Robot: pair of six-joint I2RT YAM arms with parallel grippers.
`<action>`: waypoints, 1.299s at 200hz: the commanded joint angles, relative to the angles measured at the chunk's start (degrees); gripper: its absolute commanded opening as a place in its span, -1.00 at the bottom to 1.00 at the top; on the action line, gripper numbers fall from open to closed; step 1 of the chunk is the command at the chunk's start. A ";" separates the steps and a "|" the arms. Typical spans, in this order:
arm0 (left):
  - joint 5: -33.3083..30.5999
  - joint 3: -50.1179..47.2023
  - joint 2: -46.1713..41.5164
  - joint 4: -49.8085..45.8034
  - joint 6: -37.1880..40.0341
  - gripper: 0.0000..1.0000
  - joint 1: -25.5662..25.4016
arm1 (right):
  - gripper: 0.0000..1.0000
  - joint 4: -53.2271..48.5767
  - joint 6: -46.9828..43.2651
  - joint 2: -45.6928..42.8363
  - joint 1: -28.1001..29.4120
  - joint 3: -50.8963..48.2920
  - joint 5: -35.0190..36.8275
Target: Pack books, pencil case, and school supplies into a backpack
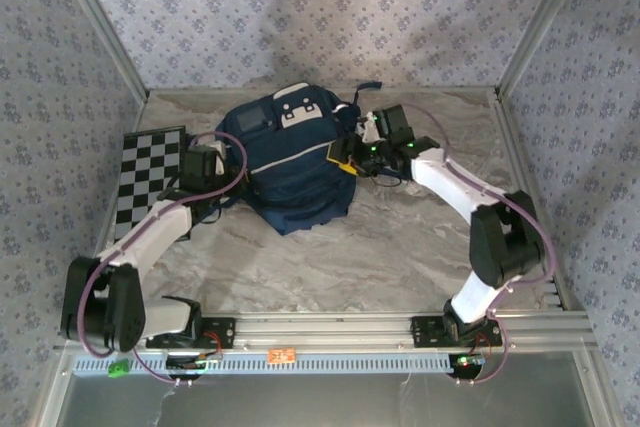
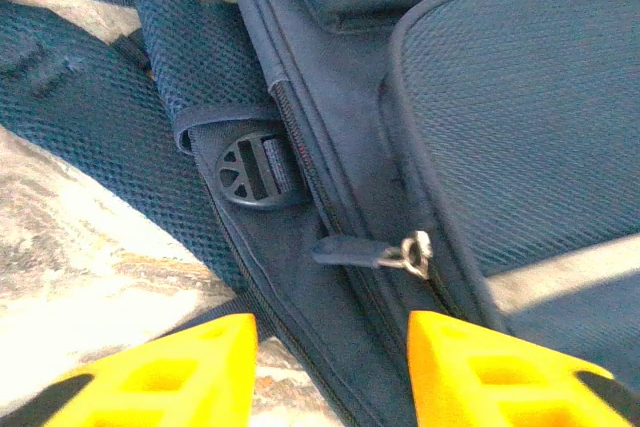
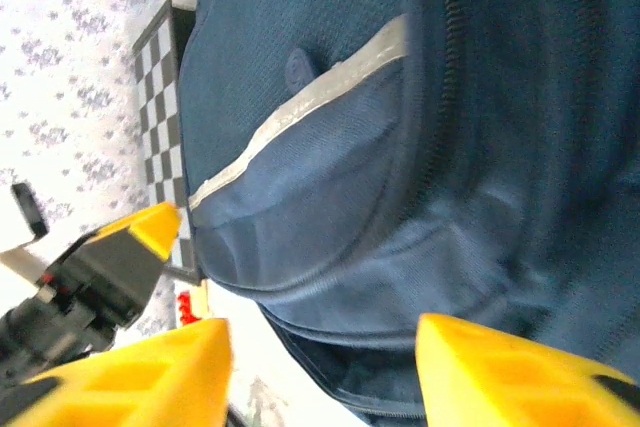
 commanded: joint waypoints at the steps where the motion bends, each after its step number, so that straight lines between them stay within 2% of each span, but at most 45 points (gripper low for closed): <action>1: -0.61 -0.03 -4.54 -7.39 -1.98 -0.01 -0.84 | 0.23 -10.39 -7.22 -6.44 -1.84 -2.29 6.48; 16: 0.05 -0.70 -6.10 -8.51 -5.18 0.04 -1.76 | 0.34 -15.64 -11.67 -8.13 -4.06 -5.11 11.46; 36: 2.51 -1.47 -6.41 -6.80 -8.69 0.08 -5.41 | 0.45 -19.33 -15.38 -8.51 -8.23 -6.42 17.30; 77: -5.29 1.78 -4.87 -5.66 -11.72 0.11 -18.64 | 0.60 -23.18 -20.02 -4.94 -13.05 -6.53 24.72; 111: -6.32 3.35 -2.27 -2.57 -14.44 0.14 -24.11 | 0.63 -22.95 -24.24 -0.08 -14.86 -5.19 25.10; 132: -7.75 5.66 0.11 -3.07 -14.49 0.15 -26.80 | 0.63 -26.17 -26.59 3.61 -15.51 -0.42 30.30; 156: -8.90 7.07 1.91 -3.45 -15.17 0.16 -28.34 | 0.59 -22.54 -28.22 5.36 -16.34 -0.55 21.10; 187: -8.18 8.48 3.72 -3.77 -15.26 0.17 -28.97 | 0.62 -24.33 -29.20 8.49 -17.44 1.88 28.84; 210: -8.27 9.40 5.03 -4.41 -15.29 0.17 -29.19 | 0.60 -27.42 -33.59 12.69 -17.11 5.87 28.99; 227: -8.69 9.57 5.57 -4.71 -15.19 0.17 -29.19 | 0.65 -28.92 -32.02 14.58 -16.36 7.06 33.15; 260: -9.65 10.11 6.26 -5.46 -15.20 0.24 -29.18 | 0.70 -31.79 -33.99 19.44 -16.57 11.36 34.05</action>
